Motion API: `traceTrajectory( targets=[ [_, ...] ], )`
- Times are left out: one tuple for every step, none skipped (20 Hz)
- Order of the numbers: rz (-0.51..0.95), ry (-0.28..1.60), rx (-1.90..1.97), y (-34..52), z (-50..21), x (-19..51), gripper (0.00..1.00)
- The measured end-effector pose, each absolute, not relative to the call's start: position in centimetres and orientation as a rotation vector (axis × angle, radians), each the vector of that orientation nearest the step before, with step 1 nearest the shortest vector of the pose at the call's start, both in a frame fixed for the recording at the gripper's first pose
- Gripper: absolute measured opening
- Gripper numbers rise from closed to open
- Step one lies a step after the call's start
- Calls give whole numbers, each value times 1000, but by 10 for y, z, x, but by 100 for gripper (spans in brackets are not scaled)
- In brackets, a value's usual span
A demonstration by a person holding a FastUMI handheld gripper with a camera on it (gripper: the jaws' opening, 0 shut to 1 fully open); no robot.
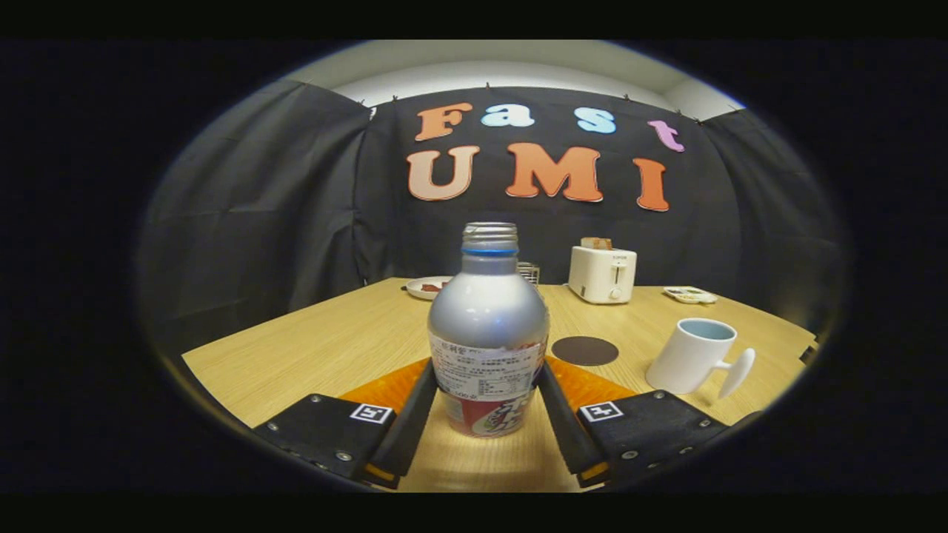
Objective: Take the bottle from table, then pour the juice into the cup, finally place the bottle on the coaster
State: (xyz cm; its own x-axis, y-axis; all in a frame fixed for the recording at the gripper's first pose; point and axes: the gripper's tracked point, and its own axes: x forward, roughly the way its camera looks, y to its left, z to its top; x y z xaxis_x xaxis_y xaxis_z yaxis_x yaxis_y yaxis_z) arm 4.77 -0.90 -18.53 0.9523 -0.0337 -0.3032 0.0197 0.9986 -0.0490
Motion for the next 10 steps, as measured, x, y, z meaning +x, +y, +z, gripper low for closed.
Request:
traceTrajectory(
  targets=[
    [-28,284,-37,-8,-176,47,76],
    [-28,263,-22,-9,-167,48,74],
    [-26,248,-4,-8,-159,50,73],
    [-23,240,9,-7,-152,51,73],
    [-24,237,14,-9,-146,53,73],
    [-26,235,15,-12,-142,53,73],
    [-29,235,22,-15,-138,54,73],
    [-31,233,39,-17,-133,55,73],
    [-30,231,66,-16,-129,57,73],
    [-25,230,99,-17,-127,59,72]
  ],
)
